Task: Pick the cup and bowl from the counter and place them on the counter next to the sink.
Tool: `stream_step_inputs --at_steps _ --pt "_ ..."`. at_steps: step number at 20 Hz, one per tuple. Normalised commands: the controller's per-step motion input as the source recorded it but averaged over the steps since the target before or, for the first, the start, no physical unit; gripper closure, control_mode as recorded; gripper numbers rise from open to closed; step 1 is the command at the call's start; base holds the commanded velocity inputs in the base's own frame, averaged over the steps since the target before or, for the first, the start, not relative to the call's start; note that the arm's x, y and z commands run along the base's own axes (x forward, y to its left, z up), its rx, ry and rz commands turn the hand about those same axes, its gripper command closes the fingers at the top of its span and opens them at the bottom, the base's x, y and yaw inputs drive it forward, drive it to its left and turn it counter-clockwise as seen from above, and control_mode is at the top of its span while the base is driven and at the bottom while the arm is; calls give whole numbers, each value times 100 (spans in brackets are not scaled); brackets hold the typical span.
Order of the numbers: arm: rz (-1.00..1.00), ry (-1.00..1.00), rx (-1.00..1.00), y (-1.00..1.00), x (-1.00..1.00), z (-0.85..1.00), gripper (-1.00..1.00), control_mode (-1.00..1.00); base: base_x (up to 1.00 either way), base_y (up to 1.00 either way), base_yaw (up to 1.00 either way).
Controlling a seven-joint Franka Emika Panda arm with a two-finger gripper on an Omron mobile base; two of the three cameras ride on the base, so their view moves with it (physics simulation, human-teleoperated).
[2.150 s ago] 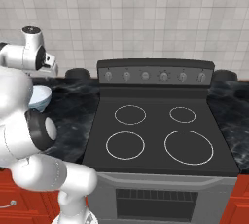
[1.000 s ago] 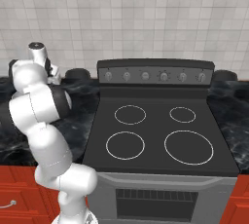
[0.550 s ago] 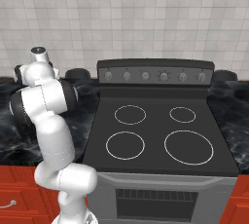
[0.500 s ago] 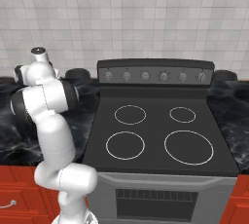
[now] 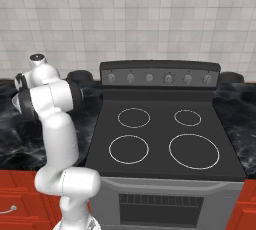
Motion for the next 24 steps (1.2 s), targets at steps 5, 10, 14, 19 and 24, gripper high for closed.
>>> stream_step_inputs --at_steps 5,10,14,19,24 --pt "0 0 0 0 0 -34 -100 -100 0 0 0" --pt "0 0 0 0 0 -15 -100 -100 0 0 0" --pt "-1 0 0 0 0 -23 -100 -100 0 0 0" --pt "-2 0 0 0 0 -34 -100 -100 0 0 0" --pt "-1 0 0 0 6 -26 -100 -100 0 0 0"
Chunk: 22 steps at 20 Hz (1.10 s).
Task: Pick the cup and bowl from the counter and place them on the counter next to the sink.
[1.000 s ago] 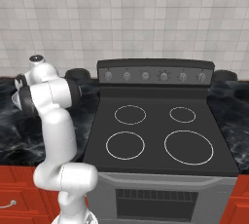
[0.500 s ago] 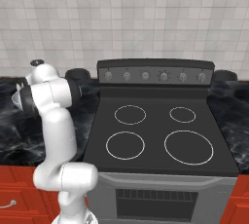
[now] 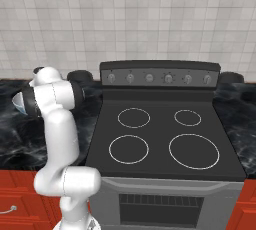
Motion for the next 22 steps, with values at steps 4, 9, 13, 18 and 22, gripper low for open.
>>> stream_step_inputs --at_steps 4,9,13,18,22 --pt "0 0 0 0 5 -10 -100 -100 0 0 0" --pt "0 0 0 0 1 -1 -100 -100 0 0 0" --pt "0 0 0 0 0 0 100 -100 0 0 0" --pt "0 0 0 0 0 0 100 -100 0 0 0" --pt "0 0 0 0 2 0 100 -100 0 0 0"
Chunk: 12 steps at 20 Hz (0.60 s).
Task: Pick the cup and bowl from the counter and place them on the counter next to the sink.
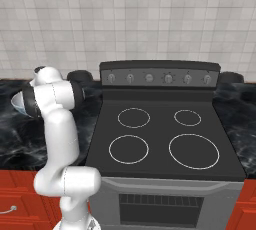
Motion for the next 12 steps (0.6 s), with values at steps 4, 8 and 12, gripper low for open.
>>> stream_step_inputs --at_steps 4,8,12 --pt "0 -2 0 0 0 32 100 -100 0 0 0" --pt "0 -1 3 -1 -4 72 100 -100 0 0 0" --pt "0 0 7 -4 -17 62 100 -100 0 0 0"
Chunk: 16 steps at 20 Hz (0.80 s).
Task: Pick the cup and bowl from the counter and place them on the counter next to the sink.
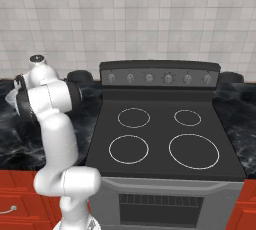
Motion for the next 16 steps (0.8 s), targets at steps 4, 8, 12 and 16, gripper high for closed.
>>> stream_step_inputs --at_steps 4,8,12,16 --pt "0 0 13 -10 -46 69 100 -100 0 0 0" --pt "0 -1 15 -11 -51 50 100 -100 0 0 0" --pt "0 -6 17 -6 -71 39 100 -100 0 0 0" --pt "0 -3 18 -12 -52 38 100 -100 0 0 0"
